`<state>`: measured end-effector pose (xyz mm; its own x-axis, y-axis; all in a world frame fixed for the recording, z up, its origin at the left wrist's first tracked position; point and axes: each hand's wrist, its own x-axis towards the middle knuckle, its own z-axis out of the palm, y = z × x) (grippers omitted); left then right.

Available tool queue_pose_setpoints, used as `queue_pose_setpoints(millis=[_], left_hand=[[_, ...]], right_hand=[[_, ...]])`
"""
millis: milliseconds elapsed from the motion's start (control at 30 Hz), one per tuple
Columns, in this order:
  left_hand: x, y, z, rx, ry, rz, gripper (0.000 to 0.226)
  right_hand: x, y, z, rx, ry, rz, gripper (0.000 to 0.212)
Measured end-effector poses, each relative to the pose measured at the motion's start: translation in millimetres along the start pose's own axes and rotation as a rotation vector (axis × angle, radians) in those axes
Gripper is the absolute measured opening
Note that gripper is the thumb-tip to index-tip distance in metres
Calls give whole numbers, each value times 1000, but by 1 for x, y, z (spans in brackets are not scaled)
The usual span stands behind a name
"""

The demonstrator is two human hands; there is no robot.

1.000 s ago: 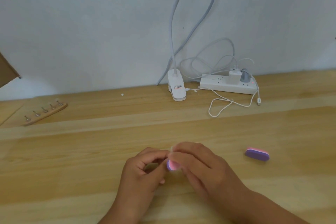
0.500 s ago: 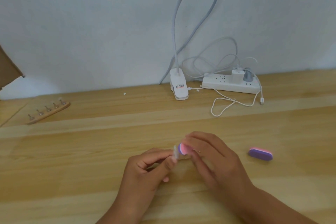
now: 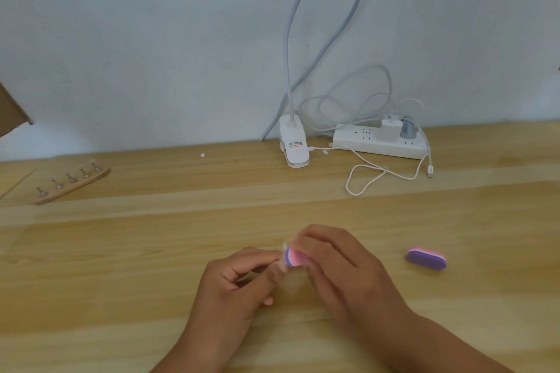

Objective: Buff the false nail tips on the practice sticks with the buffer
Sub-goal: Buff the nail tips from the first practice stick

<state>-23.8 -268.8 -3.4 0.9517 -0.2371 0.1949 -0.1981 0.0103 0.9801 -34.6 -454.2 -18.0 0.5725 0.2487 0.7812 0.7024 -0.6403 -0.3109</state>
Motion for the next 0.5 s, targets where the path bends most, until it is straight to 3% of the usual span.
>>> queue_pose_setpoints(millis=[67, 200, 367, 500], left_hand=[[1, -1, 0, -27, 19, -7, 13], [1, 1, 0, -4, -25, 14, 16], [0, 0, 0, 10, -9, 1, 14], [1, 1, 1, 15, -22, 15, 13]], right_hand=[[3, -1, -1, 29, 55, 43, 20], [1, -8, 0, 20, -23, -148, 28], [5, -1, -2, -96, 27, 25, 26], [2, -6, 0, -73, -35, -105, 24]])
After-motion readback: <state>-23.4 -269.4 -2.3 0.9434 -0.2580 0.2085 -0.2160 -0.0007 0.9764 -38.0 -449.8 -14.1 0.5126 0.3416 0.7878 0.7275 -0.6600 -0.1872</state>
